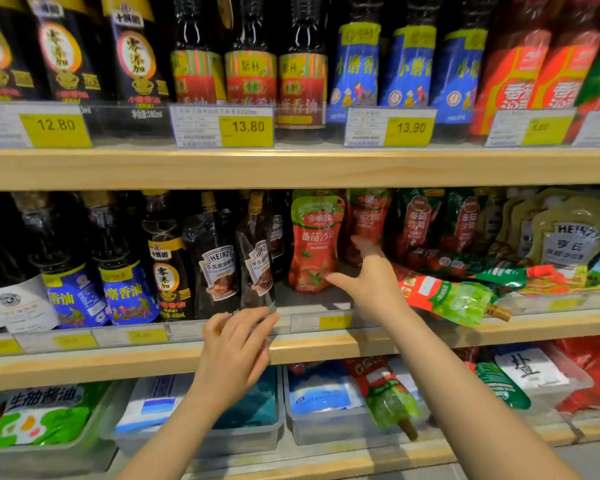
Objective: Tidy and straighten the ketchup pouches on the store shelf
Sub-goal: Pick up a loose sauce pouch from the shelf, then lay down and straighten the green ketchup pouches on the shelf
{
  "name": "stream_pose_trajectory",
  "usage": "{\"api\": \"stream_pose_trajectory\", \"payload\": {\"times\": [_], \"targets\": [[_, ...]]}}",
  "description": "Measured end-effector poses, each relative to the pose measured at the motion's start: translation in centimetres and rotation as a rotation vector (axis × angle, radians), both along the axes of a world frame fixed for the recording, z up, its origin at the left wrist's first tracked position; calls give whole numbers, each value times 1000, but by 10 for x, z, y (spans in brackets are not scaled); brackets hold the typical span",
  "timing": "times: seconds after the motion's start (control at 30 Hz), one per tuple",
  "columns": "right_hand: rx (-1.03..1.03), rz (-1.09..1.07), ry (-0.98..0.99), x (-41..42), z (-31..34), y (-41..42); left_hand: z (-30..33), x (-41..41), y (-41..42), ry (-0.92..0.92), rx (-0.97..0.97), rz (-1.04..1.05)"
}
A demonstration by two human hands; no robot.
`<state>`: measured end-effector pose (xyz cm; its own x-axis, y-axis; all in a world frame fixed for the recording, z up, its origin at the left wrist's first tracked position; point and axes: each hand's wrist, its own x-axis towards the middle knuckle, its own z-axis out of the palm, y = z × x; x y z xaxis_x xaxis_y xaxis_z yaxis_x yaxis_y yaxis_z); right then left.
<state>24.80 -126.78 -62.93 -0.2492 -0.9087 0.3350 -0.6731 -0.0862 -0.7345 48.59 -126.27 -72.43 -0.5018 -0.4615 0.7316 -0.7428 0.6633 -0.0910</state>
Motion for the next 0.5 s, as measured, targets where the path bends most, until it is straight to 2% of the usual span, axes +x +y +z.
{"api": "stream_pose_trajectory", "payload": {"times": [0.1, 0.17, 0.27, 0.37, 0.5], "targets": [[-36, -1, 323, -48, 15, 46, 9, -36, 12, 73, 61, -165], [44, -41, 529, -82, 19, 73, 21, -73, 18, 108, 150, -293], [229, -136, 733, -116, 14, 101, 37, -127, 23, 148, 286, -381], [177, -160, 785, -131, 7, 110, 44, -167, 18, 134, 373, -361], [7, -111, 789, -127, 4, 111, 46, -195, 6, 37, 413, -166]]}}
